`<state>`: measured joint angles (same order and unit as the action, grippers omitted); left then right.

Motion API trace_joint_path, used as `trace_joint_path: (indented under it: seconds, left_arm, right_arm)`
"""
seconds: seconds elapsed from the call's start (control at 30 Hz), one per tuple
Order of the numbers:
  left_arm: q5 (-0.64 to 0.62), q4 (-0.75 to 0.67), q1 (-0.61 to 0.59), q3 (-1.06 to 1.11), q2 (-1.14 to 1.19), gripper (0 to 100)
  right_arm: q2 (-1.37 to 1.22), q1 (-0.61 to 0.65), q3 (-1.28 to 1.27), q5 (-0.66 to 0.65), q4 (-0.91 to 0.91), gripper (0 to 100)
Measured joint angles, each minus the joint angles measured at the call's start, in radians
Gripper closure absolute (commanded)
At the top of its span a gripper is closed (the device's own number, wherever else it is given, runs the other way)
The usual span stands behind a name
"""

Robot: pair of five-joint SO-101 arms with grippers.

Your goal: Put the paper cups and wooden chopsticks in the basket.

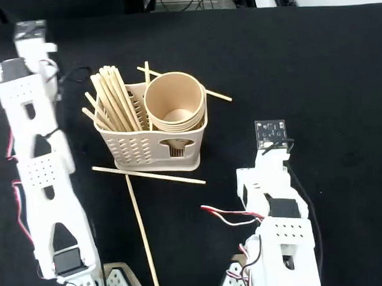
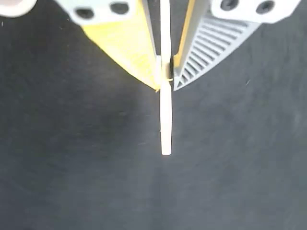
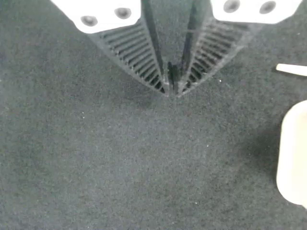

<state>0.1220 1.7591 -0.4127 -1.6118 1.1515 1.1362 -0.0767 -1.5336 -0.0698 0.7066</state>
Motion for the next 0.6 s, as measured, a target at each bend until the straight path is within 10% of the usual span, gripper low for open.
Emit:
trace_joint_path:
  seconds: [0.3,0.6]
  left_arm:
    - [-0.166,0.002,-0.161,0.025,-0.282,97]
    - [-0.143,0.002,-0.149,0.618,-0.743,97]
  right_arm:
    - [0.0,0.0,0.0,0.0,0.0,98.3]
    - [0.0,0.0,0.0,0.0,0.0,98.3]
